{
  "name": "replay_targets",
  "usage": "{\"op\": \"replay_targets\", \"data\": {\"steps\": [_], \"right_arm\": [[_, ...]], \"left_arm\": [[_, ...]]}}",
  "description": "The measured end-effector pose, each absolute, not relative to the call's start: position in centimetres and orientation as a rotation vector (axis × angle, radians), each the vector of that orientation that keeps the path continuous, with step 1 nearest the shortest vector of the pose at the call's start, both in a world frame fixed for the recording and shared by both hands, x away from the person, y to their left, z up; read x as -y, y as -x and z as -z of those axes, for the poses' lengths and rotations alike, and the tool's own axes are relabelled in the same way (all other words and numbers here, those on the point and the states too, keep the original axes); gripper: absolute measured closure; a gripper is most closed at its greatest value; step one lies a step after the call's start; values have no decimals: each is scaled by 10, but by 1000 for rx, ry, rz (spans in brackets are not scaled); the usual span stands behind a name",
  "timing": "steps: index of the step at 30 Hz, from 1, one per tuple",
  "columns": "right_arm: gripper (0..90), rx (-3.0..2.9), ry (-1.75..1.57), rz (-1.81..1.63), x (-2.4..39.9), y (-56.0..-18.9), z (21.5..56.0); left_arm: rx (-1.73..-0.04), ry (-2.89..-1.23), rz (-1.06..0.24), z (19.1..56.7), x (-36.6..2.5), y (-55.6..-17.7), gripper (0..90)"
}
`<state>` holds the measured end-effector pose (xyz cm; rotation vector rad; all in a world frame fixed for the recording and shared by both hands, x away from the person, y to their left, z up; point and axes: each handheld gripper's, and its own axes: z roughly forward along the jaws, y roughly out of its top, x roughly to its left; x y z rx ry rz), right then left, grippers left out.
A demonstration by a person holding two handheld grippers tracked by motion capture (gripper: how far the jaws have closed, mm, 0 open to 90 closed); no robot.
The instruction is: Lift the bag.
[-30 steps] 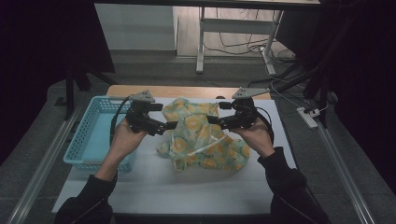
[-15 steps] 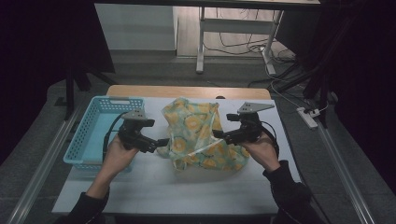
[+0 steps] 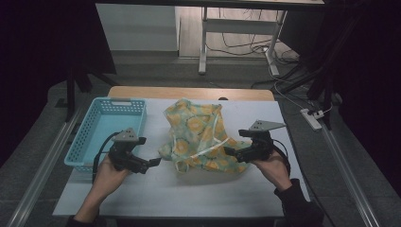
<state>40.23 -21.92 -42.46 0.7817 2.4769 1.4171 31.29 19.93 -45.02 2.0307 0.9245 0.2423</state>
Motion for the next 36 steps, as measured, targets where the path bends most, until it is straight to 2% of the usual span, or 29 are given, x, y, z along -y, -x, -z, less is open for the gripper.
{"op": "replay_targets", "data": {"steps": [21, 36], "right_arm": [[13, -2457, -923, -1308, 274, -345, 477], [6, -2390, -1002, -1181, 315, -300, 498]], "left_arm": [[-1048, -1948, -281, 489, -237, -239, 0], [-1212, -1986, -370, 516, -261, -203, 0]]}}
